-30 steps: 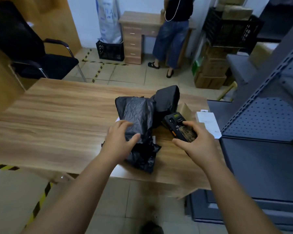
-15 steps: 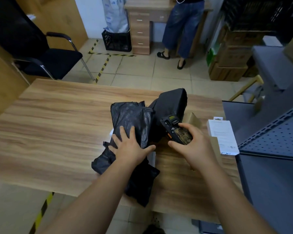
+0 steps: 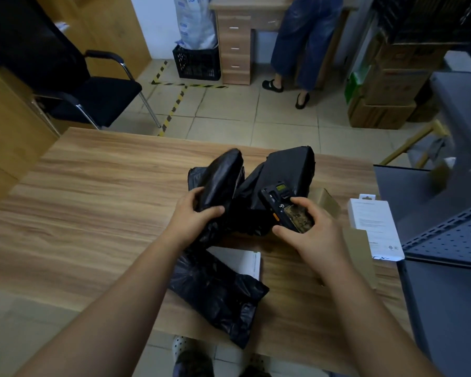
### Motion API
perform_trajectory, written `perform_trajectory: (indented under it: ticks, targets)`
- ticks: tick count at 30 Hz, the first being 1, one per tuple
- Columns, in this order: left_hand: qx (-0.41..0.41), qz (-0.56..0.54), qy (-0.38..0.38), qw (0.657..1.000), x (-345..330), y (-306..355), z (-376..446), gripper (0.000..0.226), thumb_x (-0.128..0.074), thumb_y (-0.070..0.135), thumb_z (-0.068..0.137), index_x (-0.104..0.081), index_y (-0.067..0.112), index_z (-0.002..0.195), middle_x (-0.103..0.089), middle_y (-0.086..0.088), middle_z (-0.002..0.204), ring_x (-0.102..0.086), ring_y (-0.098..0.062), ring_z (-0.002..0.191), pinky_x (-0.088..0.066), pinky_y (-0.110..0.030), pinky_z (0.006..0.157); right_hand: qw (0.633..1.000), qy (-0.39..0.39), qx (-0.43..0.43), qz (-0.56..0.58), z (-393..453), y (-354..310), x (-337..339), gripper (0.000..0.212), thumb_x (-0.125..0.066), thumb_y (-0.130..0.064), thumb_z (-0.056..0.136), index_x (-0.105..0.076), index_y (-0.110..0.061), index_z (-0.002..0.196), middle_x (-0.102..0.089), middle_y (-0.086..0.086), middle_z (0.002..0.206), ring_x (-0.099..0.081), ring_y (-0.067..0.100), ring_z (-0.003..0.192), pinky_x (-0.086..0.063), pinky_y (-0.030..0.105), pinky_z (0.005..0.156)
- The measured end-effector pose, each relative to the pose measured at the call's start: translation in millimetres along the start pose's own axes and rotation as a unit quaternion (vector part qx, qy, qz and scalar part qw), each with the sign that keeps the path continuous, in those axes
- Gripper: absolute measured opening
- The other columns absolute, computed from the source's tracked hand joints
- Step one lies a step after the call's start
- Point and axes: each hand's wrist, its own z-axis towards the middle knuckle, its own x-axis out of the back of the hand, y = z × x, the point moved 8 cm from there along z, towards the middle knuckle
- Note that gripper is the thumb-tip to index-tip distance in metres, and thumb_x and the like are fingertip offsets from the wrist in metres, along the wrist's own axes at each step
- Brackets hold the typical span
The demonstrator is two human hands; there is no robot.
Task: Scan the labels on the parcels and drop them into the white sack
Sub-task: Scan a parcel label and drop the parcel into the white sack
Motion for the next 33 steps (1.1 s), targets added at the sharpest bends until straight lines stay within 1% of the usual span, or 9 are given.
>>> perform_trajectory:
  ticks: [3, 5, 8, 12, 14, 20, 24, 29, 33]
  targets:
    - [0.059, -0.195, -0.069, 0.977, 0, 10, 6, 0.046, -0.071, 0.026, 0.087, -0.055, 0.021, 0.13, -0.067, -0.007, 0.12, -0.067, -0.024, 0.106, -0.054, -0.037, 0.085, 1.0, 0.002, -0.003, 0.005, -3, -6, -1, 0.062, -0.087, -0.043, 0.067, -0.059, -0.046, 0.123, -0.06, -0.02, 0.119, -0.058, 0.007, 0.11, -0.052, 0.039, 0.097]
    - [0.078, -0.231, -0.091, 0.966, 1, 19, 13, 0.037, -0.06, 0.015, 0.095, -0.052, 0.02, 0.131, -0.068, -0.008, 0.118, -0.068, -0.025, 0.101, -0.055, -0.035, 0.081, 1.0, 0.012, -0.011, 0.012, -5, -7, 0, 0.062, -0.087, -0.042, 0.067, -0.059, -0.046, 0.123, -0.058, -0.022, 0.117, -0.058, 0.007, 0.11, -0.052, 0.037, 0.096]
    - [0.038, -0.098, -0.06, 0.993, 12, 23, 30, 0.055, -0.049, 0.004, 0.098, -0.036, 0.03, 0.145, -0.057, -0.008, 0.135, -0.061, -0.026, 0.109, -0.051, -0.041, 0.093, 1.0, 0.021, -0.018, 0.005, -9, -9, 2, 0.062, -0.087, -0.041, 0.068, -0.058, -0.045, 0.123, -0.056, -0.025, 0.114, -0.058, 0.006, 0.109, -0.052, 0.034, 0.095]
    - [-0.074, 0.098, -0.048, 0.991, 2, 39, 38, 0.08, -0.061, 0.045, 0.093, -0.016, 0.028, 0.157, -0.032, -0.003, 0.157, -0.033, -0.023, 0.143, -0.03, -0.043, 0.117, 0.999, 0.035, -0.025, -0.004, -11, -9, 2, 0.062, -0.087, -0.043, 0.067, -0.057, -0.047, 0.121, -0.059, -0.019, 0.118, -0.058, 0.006, 0.108, -0.052, 0.036, 0.095]
    - [-0.078, 0.196, -0.05, 0.976, -10, 40, 40, 0.103, -0.069, 0.059, 0.081, -0.012, 0.022, 0.158, -0.026, -0.005, 0.159, -0.026, -0.024, 0.146, -0.028, -0.044, 0.117, 0.999, 0.041, -0.031, -0.009, -12, -7, 3, 0.062, -0.086, -0.044, 0.067, -0.057, -0.047, 0.121, -0.06, -0.019, 0.118, -0.057, 0.006, 0.108, -0.051, 0.034, 0.094]
    - [0.0, 0.192, -0.043, 0.98, -13, 18, 59, 0.117, -0.086, 0.04, 0.069, -0.01, 0.026, 0.157, -0.04, -0.007, 0.152, -0.045, -0.031, 0.134, -0.043, -0.046, 0.106, 0.998, 0.053, -0.037, -0.018, -14, -1, 14, 0.062, -0.086, -0.042, 0.068, -0.058, -0.044, 0.122, -0.061, -0.02, 0.116, -0.057, 0.006, 0.108, -0.05, 0.032, 0.093]
    - [0.012, 0.117, -0.012, 0.993, -10, 11, 53, 0.099, -0.085, 0.028, 0.074, -0.025, 0.02, 0.152, -0.054, -0.006, 0.14, -0.055, -0.03, 0.122, -0.046, -0.039, 0.099, 0.998, 0.04, -0.035, -0.019, -15, 3, 19, 0.061, -0.086, -0.042, 0.068, -0.058, -0.045, 0.123, -0.06, -0.02, 0.115, -0.057, 0.006, 0.108, -0.051, 0.031, 0.091]
    - [-0.016, 0.03, 0.028, 0.999, 8, 28, 28, 0.063, -0.085, 0.018, 0.075, -0.052, 0.017, 0.128, -0.065, 0.0, 0.115, -0.063, -0.022, 0.104, -0.051, -0.037, 0.09, 1.0, 0.012, -0.011, -0.02, -3, -16, 24, 0.062, -0.085, -0.045, 0.065, -0.058, -0.046, 0.12, -0.06, -0.018, 0.114, -0.058, 0.008, 0.106, -0.053, 0.038, 0.092]
    - [-0.055, -0.08, 0.059, 0.994, 34, 63, 9, 0.055, -0.086, 0.019, 0.074, -0.057, 0.017, 0.122, -0.07, 0.0, 0.109, -0.069, -0.019, 0.097, -0.058, -0.036, 0.081, 0.999, 0.002, 0.044, -0.02, 11, -59, 31, 0.063, -0.084, -0.047, 0.063, -0.058, -0.046, 0.12, -0.061, -0.017, 0.114, -0.06, 0.008, 0.104, -0.053, 0.038, 0.092]
